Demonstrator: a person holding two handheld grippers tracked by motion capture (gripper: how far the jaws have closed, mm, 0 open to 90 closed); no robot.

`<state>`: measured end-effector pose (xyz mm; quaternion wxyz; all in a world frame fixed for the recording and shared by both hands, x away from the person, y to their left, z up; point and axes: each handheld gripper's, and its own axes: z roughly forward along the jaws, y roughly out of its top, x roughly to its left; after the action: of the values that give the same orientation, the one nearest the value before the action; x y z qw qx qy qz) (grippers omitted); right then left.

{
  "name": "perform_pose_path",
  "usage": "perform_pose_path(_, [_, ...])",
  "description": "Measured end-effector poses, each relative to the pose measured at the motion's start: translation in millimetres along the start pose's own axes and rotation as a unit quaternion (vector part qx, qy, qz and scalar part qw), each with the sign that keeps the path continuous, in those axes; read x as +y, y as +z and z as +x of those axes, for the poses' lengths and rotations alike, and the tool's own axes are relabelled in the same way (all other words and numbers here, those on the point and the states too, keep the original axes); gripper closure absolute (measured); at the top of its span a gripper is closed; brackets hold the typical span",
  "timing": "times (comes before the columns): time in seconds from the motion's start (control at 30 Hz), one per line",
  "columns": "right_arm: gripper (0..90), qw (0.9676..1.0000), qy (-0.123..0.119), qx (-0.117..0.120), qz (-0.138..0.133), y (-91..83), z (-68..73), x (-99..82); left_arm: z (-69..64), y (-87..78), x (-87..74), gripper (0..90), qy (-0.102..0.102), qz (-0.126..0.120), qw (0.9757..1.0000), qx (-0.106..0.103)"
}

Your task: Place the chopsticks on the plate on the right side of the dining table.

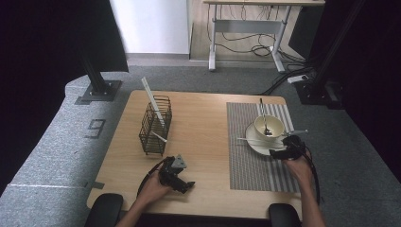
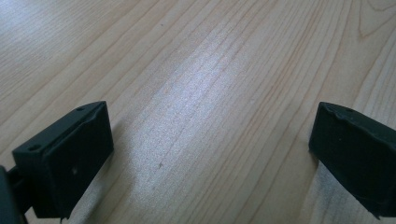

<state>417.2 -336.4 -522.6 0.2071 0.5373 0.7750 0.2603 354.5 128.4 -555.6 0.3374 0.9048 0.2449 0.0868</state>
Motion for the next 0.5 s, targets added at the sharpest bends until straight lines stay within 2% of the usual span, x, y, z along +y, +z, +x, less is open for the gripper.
perform_pose_path(0.13, [3.4,1.0,0.002,-0.004,-0.004,1.5,-0.7,-1.0,0.0,0.0,0.0,0.0,0.0,0.0,1.0,0.0])
perform_pose_path(0.5, [2.9,0.9999,0.005,-0.01,-0.007,5.5,-2.6,-2.9,0.0,0.0,0.0,0.0,0.0,0.0,1.0,0.0])
